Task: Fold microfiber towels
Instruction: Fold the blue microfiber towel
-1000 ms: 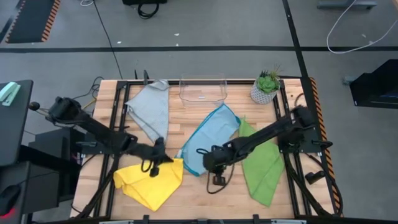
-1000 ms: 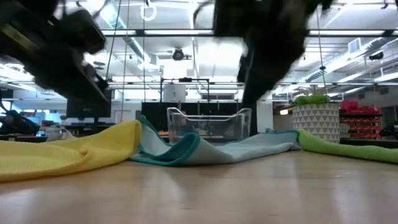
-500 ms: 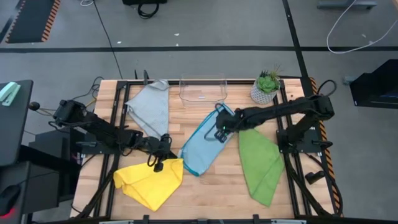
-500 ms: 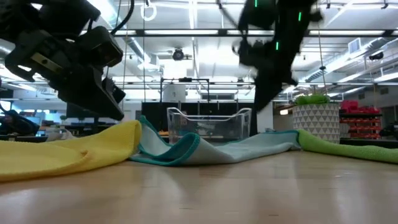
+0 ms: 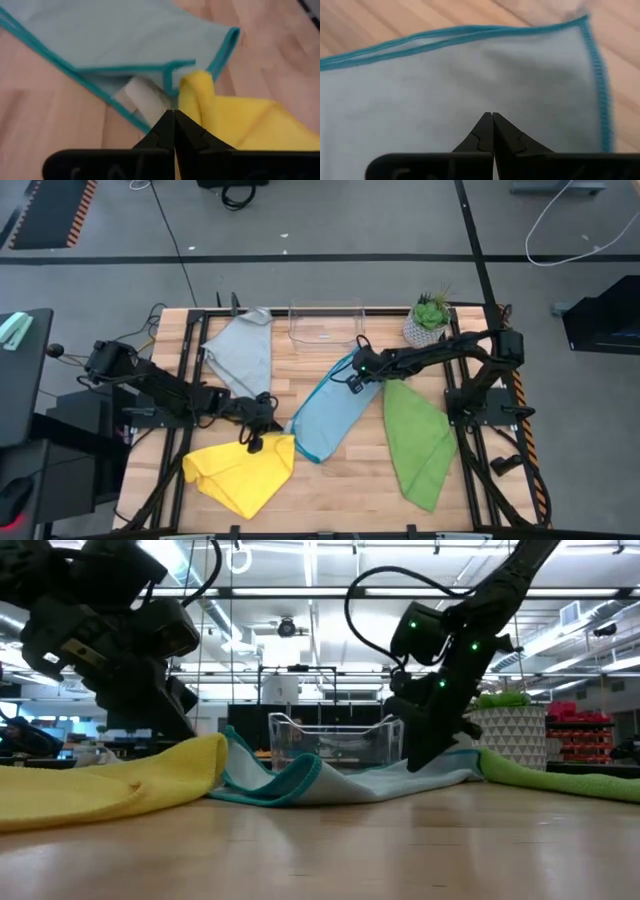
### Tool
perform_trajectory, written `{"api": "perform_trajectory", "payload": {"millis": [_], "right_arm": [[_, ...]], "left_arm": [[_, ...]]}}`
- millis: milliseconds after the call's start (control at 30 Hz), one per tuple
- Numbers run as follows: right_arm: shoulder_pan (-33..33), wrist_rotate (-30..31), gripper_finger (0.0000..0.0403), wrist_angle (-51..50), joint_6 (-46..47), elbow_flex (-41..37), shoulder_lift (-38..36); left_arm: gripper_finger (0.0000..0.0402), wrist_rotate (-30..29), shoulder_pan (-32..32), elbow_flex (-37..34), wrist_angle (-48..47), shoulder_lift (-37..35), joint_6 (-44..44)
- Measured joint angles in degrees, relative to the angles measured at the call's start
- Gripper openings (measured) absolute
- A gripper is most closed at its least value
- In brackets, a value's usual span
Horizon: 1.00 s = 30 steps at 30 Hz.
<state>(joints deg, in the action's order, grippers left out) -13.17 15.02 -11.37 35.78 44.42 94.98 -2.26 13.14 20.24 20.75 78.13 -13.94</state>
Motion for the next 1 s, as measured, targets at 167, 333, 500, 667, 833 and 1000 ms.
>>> {"api": "perform_trajectory", "payload": {"millis": [167, 333, 500, 667, 833, 1000], "right_arm": [[0.06, -2.04, 0.0004, 4.57, -1.77, 0.22, 3.11], [0.96, -2.36, 0.0004, 6.49, -3.99, 0.25, 3.71], [2.04, -3.06, 0.0004, 5.3, -6.22, -0.08, 0.72], [3.34, -2.63, 0.0004, 4.73, -7.79, 0.0, -1.74], [6.18, -2.46, 0.0004, 3.19, -8.46, 0.0, -4.16], [10.99, -1.84, 0.0004, 3.39, -6.52, 0.02, -5.99]], "left_arm": [[0.0005, 2.23, -0.22, -0.08, -2.27, -1.13, -0.88], [0.0006, 8.88, 3.99, 0.41, -1.59, -1.86, -2.57], [0.0004, 4.84, 8.81, 0.51, -6.94, 1.09, -8.47], [0.0004, -3.85, 9.64, 0.84, -12.74, 2.76, -14.02], [0.0004, -7.39, 9.73, 0.92, -18.82, 1.43, -19.86], [0.0004, -11.7, 11.95, 0.86, -28.45, -2.16, -26.5]]}}
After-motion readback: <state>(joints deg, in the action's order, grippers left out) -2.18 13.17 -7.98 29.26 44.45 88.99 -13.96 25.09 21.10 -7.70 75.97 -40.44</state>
